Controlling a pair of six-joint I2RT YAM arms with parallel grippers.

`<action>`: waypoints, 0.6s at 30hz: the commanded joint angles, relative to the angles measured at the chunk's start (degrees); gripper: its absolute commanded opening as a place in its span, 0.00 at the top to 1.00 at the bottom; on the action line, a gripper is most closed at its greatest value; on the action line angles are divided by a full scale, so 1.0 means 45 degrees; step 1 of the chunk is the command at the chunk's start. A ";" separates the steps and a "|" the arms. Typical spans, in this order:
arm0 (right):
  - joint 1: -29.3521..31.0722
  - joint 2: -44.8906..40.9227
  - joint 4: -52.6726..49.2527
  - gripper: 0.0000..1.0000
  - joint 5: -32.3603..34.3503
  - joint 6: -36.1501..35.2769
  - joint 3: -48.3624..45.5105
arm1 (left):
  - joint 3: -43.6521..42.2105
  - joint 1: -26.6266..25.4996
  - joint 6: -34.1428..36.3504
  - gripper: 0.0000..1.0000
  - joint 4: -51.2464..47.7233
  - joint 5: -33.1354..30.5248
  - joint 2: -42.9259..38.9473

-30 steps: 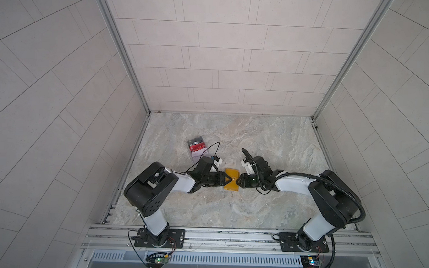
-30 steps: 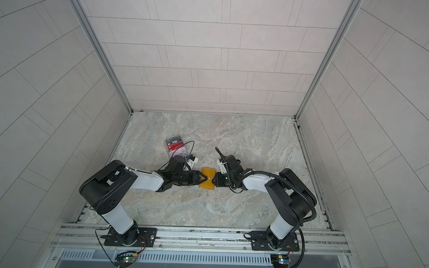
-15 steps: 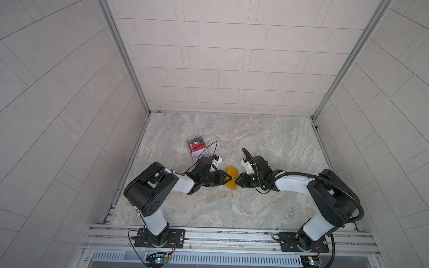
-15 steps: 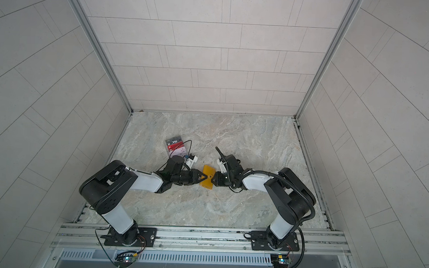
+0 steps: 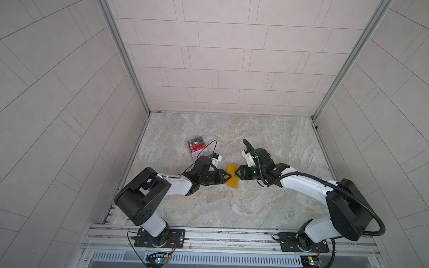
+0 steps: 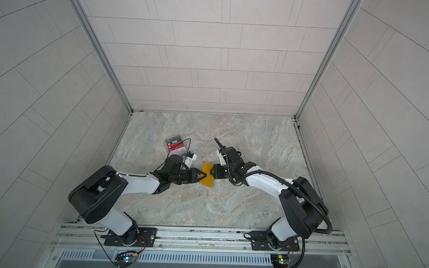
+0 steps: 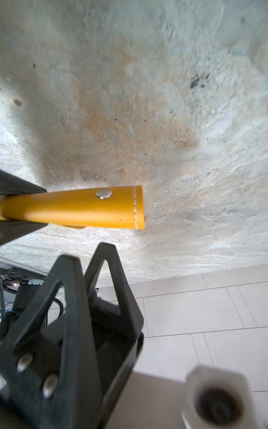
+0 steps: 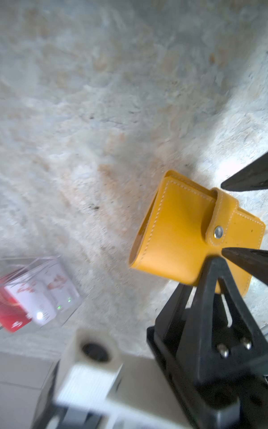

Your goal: Take the credit cards out of the card holder

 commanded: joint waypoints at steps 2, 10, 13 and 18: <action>0.0339 -0.0072 -0.0801 0.55 0.0529 0.0090 0.0790 | -0.0056 -0.0063 0.0447 0.98 -0.0235 -0.0544 -0.0709; 0.0881 0.0685 -0.0821 0.55 0.0872 0.0592 0.1363 | -0.0260 -0.0063 0.0728 1.00 -0.0668 -0.1040 -0.1590; 0.0981 0.0902 -0.0705 0.55 0.1021 0.0802 0.1417 | -0.0298 -0.0063 0.0918 1.00 -0.0938 -0.1191 -0.1819; 0.1122 0.1251 -0.0593 0.56 0.1101 0.0979 0.1605 | -0.0329 -0.0065 0.0999 1.00 -0.1009 -0.1248 -0.2086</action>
